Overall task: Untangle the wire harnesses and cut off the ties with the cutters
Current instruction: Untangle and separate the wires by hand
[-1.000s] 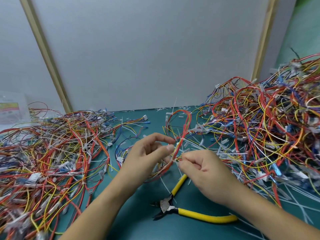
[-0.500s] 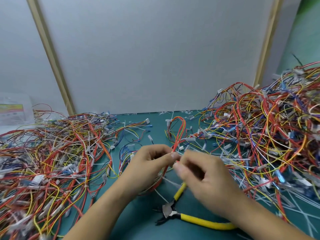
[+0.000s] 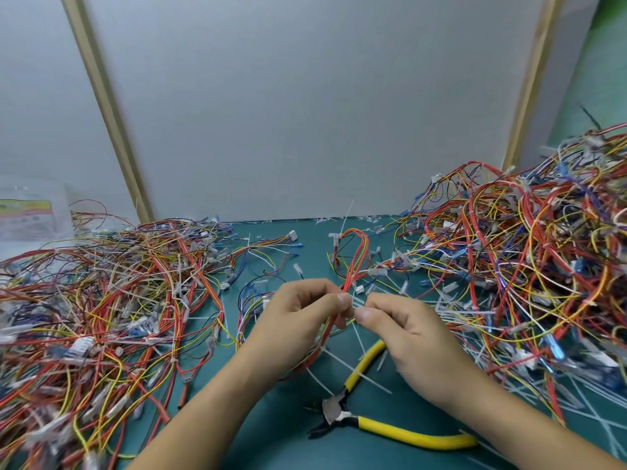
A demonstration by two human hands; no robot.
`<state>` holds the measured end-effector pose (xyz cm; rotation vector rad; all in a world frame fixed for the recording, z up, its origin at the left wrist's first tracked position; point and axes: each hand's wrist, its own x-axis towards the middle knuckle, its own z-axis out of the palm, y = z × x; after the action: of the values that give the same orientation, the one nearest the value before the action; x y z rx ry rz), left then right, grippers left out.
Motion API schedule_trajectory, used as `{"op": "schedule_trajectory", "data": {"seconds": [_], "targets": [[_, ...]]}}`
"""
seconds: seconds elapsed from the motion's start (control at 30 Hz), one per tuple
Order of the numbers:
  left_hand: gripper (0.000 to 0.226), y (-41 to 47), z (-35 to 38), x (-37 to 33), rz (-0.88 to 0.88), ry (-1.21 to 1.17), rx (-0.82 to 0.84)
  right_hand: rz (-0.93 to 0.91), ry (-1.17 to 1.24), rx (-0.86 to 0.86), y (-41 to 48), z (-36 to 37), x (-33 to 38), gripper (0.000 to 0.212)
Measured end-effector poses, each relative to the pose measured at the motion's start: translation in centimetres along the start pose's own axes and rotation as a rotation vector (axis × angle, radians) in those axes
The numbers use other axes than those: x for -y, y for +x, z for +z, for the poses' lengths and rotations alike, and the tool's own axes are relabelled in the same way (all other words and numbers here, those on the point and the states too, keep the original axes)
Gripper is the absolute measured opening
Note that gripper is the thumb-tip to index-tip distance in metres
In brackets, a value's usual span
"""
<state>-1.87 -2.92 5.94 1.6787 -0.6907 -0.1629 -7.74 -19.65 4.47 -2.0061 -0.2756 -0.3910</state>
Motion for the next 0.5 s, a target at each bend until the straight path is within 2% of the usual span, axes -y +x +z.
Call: {"op": "schedule_trajectory", "data": {"seconds": [0.17, 0.27, 0.33, 0.43, 0.5], "targets": [[0.023, 0.0, -0.3, -0.2, 0.027, 0.043, 0.016, 0.027, 0.08, -0.075, 0.0, -0.2, 0.4, 0.043], [0.022, -0.1, -0.9, -0.7, 0.163, 0.025, -0.157, 0.108, 0.191, -0.22, 0.5, -1.3, 0.3, 0.048], [0.017, -0.2, -1.3, -1.0, 0.221, 0.084, -0.202, 0.133, 0.285, -0.289, 0.6, -1.9, 0.6, 0.045], [0.024, -0.5, -0.9, -0.8, 0.207, 0.279, -0.12, 0.049, 0.266, -0.3, 0.5, -1.9, 0.9, 0.045], [0.038, -0.5, -0.6, -0.5, 0.19, 0.243, -0.114, -0.064, 0.176, -0.205, 0.1, -1.5, 1.2, 0.043]]}}
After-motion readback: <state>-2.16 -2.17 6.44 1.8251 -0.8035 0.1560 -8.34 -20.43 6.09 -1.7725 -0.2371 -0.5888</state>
